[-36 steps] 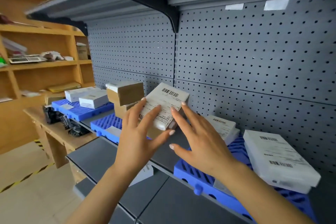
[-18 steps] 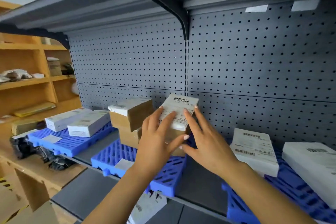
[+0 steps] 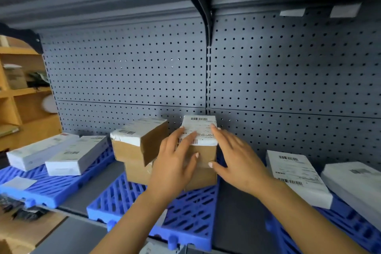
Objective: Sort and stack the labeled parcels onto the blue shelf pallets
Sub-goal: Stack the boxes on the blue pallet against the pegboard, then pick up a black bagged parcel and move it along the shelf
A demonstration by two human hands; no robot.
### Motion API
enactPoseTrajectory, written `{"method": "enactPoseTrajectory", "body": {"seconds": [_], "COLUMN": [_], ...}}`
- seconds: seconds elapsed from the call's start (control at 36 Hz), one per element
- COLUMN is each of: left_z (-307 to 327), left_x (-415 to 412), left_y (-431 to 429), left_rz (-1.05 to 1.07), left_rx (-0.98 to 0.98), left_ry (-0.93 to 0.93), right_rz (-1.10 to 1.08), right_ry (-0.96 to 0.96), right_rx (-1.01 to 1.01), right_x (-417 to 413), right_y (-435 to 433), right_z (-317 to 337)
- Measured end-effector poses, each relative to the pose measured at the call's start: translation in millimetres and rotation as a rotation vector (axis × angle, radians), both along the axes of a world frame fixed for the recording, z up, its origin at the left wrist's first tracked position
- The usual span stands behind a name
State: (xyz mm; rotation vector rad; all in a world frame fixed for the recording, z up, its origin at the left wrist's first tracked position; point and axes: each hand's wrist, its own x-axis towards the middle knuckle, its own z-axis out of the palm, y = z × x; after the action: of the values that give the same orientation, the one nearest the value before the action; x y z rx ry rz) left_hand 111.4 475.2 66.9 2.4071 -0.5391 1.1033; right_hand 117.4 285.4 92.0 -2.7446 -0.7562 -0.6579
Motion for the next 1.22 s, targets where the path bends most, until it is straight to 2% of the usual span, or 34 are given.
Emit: {"method": "enactPoseTrajectory", "body": {"seconds": [0.14,0.31,0.47,0.64,0.92,1.22], "left_z": [3.7,5.6,9.9,18.6,21.0,2.5], "left_x": [8.0,8.5,-10.6,-35.3,-65.8,-143.1], "left_y": [4.2,4.0,-12.1,-47.4,-170.0,-373.7], "left_rz": [0.032,0.082,0.004,-0.164,-0.381,-0.656], "left_rx": [0.077,0.17,0.196,0.159,0.195,0.226], "left_ry": [0.034,-0.024,-0.142,-0.117,-0.141,-0.091], "right_rz": [-0.049,-0.063,-0.074,-0.111,-0.316,-0.644], "right_ry": [-0.034,-0.063,-0.114,-0.147,-0.179,-0.161], "right_rx": [0.016,0.016,0.024,0.038,0.024,-0.021], "right_x": [1.7,-4.1,-25.1,-54.9,-137.4,-276.5], "right_y": [1.5,-1.2,-18.9,-56.2,-170.4,-355.5], "right_z": [-2.2,-8.6,-13.7,-14.3,-14.9,-33.4]}}
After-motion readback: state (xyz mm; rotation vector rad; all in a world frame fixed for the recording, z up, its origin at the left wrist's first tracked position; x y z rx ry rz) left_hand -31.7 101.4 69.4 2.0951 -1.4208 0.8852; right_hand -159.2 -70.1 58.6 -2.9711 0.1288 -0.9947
